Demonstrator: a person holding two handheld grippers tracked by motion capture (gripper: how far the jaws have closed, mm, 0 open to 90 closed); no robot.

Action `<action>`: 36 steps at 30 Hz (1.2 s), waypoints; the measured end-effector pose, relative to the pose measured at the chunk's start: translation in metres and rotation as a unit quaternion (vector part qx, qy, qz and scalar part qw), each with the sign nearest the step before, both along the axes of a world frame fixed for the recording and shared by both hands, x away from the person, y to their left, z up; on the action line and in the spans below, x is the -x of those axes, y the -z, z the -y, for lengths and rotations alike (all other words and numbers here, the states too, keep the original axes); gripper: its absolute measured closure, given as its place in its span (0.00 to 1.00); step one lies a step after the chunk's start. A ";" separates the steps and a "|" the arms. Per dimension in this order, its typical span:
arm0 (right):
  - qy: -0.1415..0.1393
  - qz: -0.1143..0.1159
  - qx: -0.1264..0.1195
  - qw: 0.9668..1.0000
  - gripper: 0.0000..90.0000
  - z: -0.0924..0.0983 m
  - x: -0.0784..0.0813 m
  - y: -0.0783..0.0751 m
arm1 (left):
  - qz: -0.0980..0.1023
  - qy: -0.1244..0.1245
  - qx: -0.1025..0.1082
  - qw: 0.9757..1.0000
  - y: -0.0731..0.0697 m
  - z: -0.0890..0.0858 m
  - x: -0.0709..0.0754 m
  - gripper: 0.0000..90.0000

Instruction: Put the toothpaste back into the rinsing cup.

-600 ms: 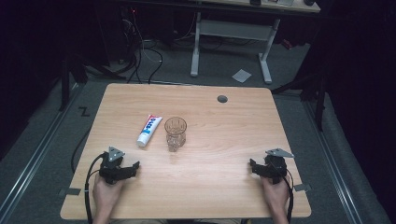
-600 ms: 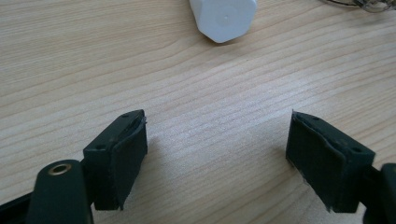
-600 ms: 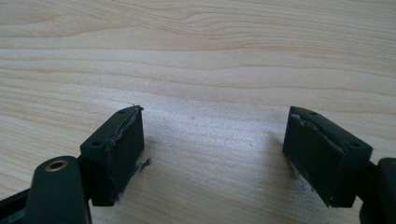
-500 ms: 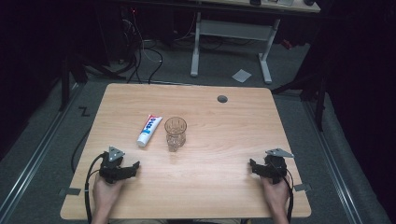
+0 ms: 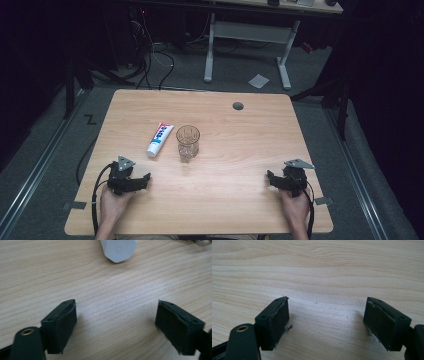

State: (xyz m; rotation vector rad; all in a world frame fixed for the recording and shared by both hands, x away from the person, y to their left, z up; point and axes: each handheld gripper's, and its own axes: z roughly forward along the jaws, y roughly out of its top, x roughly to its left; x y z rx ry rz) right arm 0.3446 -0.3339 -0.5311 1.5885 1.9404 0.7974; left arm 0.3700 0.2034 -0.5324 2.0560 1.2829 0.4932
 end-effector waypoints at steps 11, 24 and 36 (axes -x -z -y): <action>0.000 0.000 0.000 1.000 0.22 0.000 0.000 0.000 | -0.009 0.008 0.026 1.000 -0.013 -0.009 0.003 0.25; 0.000 -0.001 -0.001 1.000 0.22 0.000 0.000 0.000 | -0.015 0.023 0.000 1.000 -0.037 -0.009 0.006 0.24; -0.002 0.001 0.001 1.000 0.22 0.000 0.000 0.000 | 0.015 0.035 -0.025 0.999 -0.063 0.002 -0.003 0.26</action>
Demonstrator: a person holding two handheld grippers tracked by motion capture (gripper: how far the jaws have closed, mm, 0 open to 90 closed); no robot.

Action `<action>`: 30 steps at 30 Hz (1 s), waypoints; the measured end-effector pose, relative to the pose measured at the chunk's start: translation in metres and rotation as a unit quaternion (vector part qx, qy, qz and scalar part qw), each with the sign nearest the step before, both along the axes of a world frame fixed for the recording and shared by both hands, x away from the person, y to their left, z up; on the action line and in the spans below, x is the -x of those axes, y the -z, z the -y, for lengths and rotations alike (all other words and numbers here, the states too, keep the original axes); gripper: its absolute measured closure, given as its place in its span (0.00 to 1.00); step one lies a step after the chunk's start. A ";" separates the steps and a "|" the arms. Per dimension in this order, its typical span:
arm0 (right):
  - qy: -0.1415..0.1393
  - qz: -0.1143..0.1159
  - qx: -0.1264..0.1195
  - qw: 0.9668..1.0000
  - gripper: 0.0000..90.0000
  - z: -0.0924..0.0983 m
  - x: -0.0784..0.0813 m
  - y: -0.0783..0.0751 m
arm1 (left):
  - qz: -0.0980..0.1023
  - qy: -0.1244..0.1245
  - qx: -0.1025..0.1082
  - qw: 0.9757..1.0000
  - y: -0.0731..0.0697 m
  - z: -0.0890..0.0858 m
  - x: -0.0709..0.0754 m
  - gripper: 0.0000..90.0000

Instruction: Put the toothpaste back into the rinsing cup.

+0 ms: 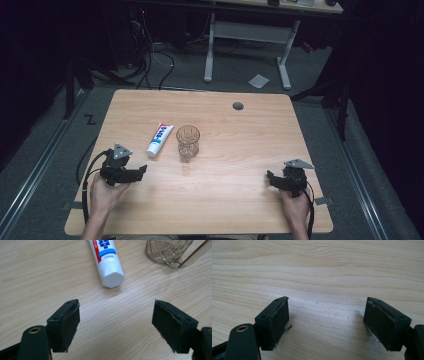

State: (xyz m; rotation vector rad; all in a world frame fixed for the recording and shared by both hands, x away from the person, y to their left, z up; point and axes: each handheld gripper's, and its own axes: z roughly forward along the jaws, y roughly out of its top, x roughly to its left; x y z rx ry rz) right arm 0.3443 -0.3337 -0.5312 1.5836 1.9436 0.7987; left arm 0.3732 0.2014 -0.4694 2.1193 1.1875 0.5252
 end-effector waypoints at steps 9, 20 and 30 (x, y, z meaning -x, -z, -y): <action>-0.001 0.000 0.000 1.000 0.22 0.000 0.000 0.000 | 0.013 0.010 -0.030 0.999 -0.017 0.009 -0.011 0.30; -0.002 0.000 0.000 1.000 0.23 0.000 0.000 0.000 | -0.018 0.009 -0.032 0.999 -0.032 0.019 -0.037 0.33; -0.002 0.000 0.000 1.000 0.23 0.000 0.000 0.000 | -0.034 0.008 -0.038 0.999 -0.041 0.027 -0.056 0.32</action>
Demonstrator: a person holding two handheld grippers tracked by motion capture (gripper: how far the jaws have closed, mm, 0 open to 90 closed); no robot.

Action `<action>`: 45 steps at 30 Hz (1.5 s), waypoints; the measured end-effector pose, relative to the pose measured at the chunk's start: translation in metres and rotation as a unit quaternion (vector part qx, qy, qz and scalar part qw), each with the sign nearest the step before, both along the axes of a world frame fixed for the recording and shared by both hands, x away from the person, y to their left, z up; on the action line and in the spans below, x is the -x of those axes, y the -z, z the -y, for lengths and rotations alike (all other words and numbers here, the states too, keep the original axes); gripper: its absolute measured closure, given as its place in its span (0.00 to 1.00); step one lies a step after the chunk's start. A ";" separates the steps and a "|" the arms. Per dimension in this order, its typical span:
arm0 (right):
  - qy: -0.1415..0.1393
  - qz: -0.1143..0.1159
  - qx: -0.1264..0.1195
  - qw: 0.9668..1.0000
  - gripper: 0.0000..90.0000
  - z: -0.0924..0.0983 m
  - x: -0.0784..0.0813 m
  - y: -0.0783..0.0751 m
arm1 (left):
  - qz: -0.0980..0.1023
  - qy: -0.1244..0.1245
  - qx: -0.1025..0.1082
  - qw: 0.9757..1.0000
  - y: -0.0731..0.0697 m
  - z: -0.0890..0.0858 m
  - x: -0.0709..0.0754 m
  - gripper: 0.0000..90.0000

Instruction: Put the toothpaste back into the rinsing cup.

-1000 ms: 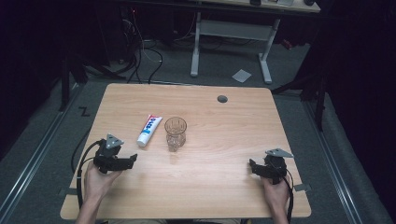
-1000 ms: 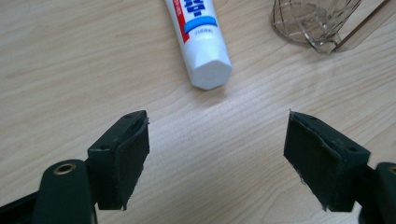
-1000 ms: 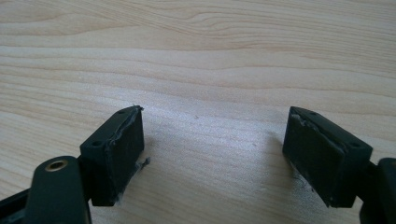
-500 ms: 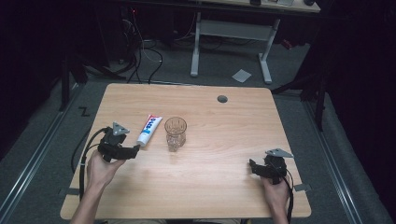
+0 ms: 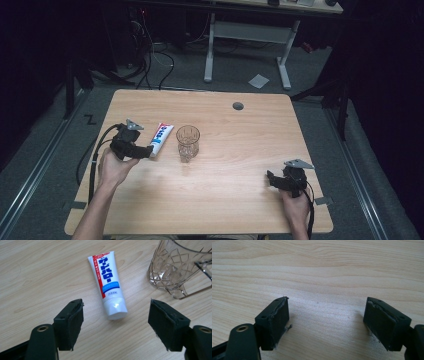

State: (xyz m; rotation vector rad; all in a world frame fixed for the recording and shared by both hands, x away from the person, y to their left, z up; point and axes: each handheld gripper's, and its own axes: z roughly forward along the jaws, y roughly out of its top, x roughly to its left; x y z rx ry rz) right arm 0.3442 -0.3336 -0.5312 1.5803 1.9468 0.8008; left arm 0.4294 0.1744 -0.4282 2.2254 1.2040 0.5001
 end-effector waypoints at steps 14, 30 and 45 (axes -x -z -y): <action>0.000 0.000 0.000 1.000 0.22 0.000 0.000 0.000 | -0.011 -0.016 0.007 1.000 0.006 0.005 -0.023 0.33; 0.000 0.000 0.000 1.000 0.22 0.000 0.000 0.000 | -0.028 -0.028 -0.021 0.999 0.010 0.033 -0.056 0.38; 0.000 0.000 0.000 1.000 0.22 0.000 0.000 0.000 | -0.065 -0.071 -0.024 0.995 0.043 0.045 -0.089 0.39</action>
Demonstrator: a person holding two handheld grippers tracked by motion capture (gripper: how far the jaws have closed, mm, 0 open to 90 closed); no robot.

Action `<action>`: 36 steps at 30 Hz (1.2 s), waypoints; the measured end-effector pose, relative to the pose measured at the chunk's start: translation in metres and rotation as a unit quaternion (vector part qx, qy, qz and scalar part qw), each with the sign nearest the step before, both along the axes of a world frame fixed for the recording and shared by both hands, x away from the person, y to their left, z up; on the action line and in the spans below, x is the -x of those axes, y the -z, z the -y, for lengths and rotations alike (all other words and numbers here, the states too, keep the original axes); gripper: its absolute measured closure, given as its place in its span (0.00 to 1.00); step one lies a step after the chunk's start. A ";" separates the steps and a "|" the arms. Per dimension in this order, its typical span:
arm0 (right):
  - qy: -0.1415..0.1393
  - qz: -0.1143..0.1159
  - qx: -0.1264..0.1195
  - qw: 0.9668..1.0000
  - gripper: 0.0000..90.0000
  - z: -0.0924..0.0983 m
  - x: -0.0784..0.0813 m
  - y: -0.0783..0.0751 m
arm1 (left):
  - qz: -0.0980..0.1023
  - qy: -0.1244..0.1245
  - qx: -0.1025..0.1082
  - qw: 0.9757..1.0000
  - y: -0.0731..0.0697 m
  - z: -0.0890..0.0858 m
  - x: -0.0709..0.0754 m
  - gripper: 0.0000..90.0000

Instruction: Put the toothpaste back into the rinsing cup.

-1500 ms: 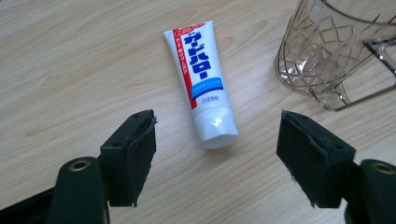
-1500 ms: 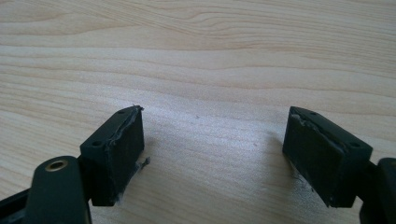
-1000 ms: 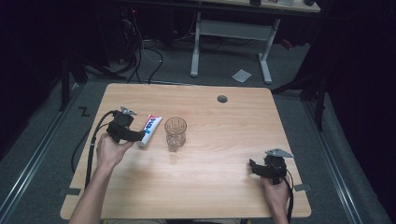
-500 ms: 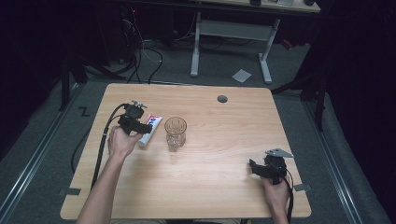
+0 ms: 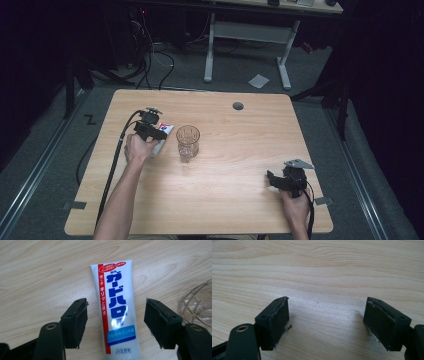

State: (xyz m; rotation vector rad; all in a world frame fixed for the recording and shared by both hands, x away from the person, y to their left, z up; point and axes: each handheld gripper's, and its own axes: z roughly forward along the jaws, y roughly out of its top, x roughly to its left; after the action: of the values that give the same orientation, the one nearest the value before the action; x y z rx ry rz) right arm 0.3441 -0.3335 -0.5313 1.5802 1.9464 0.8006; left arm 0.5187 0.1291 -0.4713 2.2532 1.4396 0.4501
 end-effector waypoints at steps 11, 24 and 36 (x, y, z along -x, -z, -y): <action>0.000 0.000 0.000 1.000 0.22 0.000 0.000 0.000 | -0.016 -0.013 -0.009 1.000 0.018 0.004 -0.010 0.39; -0.001 -0.001 0.000 1.000 0.22 0.000 0.001 0.000 | -0.030 -0.015 -0.018 0.999 0.032 0.009 -0.015 0.42; -0.001 0.001 0.000 1.000 0.22 0.000 0.001 0.000 | -0.042 -0.020 -0.004 0.999 0.034 0.009 -0.018 0.48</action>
State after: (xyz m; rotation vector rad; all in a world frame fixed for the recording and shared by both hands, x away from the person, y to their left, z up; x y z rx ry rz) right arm 0.3435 -0.3332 -0.5314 1.5777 1.9475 0.8032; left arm 0.5372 0.1205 -0.5049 2.2774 1.5301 0.3801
